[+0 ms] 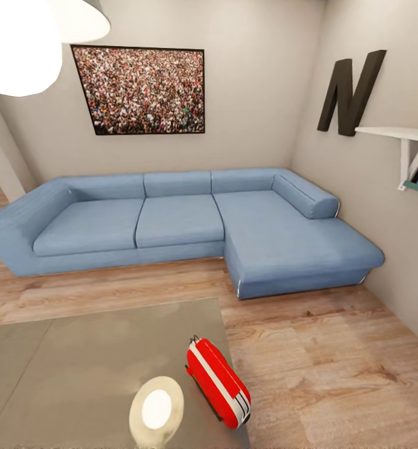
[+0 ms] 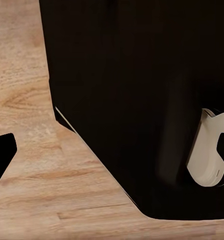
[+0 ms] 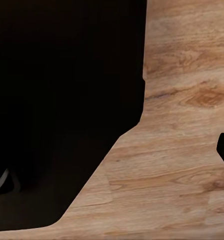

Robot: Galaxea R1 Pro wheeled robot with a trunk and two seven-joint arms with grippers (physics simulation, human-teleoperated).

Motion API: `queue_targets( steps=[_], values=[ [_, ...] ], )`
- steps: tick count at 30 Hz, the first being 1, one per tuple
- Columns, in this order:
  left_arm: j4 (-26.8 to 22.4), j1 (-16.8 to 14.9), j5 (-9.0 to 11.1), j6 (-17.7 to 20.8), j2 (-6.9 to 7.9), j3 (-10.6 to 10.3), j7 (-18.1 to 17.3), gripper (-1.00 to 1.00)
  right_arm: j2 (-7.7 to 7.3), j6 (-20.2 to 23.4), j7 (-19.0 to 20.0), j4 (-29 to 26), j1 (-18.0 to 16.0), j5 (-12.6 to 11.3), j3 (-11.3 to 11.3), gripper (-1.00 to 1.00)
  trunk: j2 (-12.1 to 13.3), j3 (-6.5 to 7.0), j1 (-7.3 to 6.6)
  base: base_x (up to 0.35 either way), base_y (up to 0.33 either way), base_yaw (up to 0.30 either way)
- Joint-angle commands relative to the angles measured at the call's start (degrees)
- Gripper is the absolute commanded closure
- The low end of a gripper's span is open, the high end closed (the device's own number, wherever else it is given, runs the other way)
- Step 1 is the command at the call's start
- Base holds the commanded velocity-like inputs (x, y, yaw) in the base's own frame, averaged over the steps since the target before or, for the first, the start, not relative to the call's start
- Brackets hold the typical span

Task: Turn on the radio receiver that's on the table in the living room.

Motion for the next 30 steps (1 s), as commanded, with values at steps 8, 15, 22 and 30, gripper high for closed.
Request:
queue_targets(
  steps=[8,15,22,30],
  values=[
    [0.00,0.00,0.00,0.00,-0.01,0.00,0.00,-1.00,0.00,0.00,0.00,0.00,0.00,0.00,0.00,-1.00,0.00,-0.75,0.00,0.000,0.000,0.000],
    [0.00,-0.02,0.00,0.00,0.02,0.00,0.00,-1.00,0.00,0.00,0.00,0.00,0.00,0.00,0.00,-1.00,0.00,-1.41,0.00,0.000,0.000,0.000],
    [0.00,0.00,0.00,0.00,0.04,0.00,0.00,-1.00,0.00,0.00,0.00,0.00,0.00,-0.05,0.00,-1.00,0.00,-2.06,0.00,0.000,0.000,0.000],
    [0.00,0.00,0.00,0.00,0.01,0.00,0.00,-1.00,0.00,0.00,0.00,0.00,0.00,-0.06,0.00,-1.00,0.00,-2.81,0.00,0.000,0.000,0.000]
  ],
)
